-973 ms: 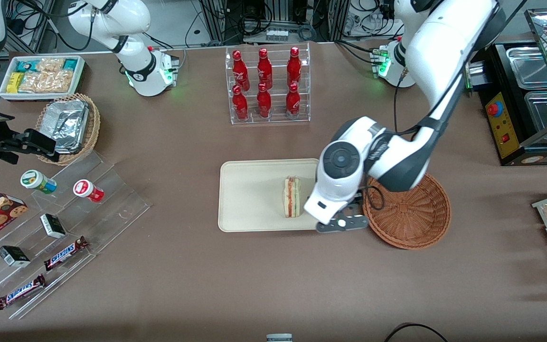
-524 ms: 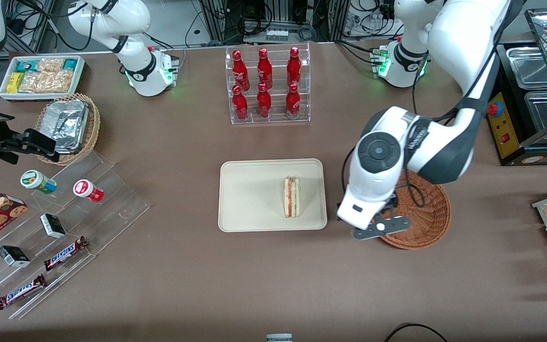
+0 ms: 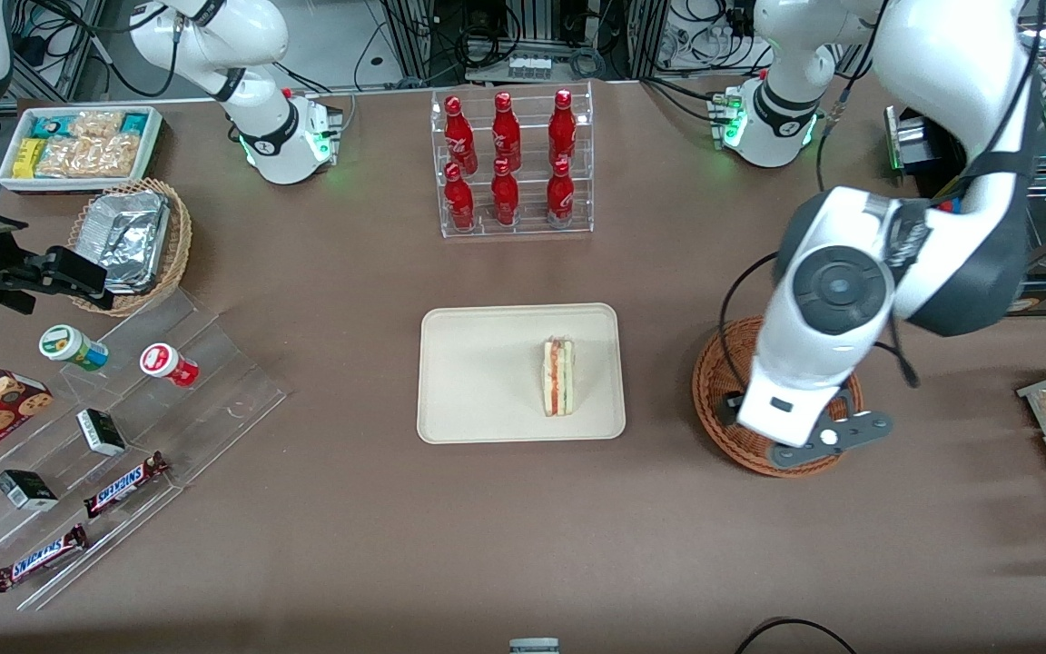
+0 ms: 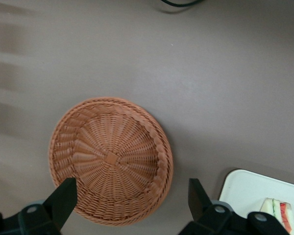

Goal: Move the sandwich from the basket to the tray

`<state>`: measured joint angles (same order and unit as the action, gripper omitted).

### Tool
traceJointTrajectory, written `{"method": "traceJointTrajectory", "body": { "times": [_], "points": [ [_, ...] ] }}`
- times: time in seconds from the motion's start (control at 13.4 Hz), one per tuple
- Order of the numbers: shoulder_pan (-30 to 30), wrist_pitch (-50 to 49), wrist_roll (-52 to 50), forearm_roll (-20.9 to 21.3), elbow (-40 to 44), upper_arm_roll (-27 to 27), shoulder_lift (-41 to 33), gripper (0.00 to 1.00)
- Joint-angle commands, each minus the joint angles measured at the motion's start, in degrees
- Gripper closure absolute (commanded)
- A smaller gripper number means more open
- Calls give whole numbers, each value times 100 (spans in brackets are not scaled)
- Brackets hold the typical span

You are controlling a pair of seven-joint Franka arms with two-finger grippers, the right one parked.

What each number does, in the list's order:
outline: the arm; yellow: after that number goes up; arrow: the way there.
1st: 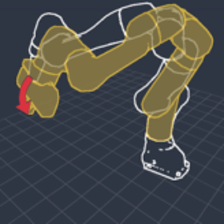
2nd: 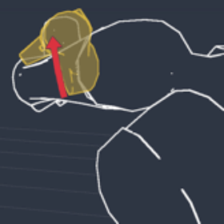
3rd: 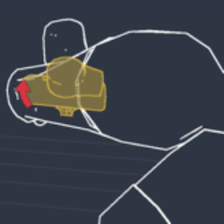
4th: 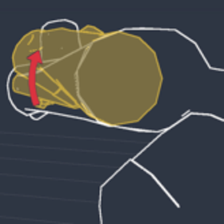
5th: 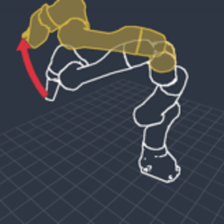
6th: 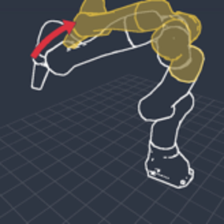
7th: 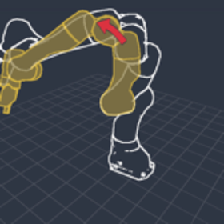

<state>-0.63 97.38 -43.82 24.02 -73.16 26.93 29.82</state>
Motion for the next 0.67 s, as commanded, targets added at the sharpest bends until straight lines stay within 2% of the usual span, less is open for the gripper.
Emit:
{"method": "traceJointTrajectory", "body": {
  "times": [0.0, 0.37, 0.6],
  "points": [
    [229, -149, 294, -344, -120, 23, -397, 0],
    [686, -518, 1269, -907, -312, -3, -1091, 0],
    [722, -1000, 1840, -1170, -445, -249, -1574, 0]
  ]
}}
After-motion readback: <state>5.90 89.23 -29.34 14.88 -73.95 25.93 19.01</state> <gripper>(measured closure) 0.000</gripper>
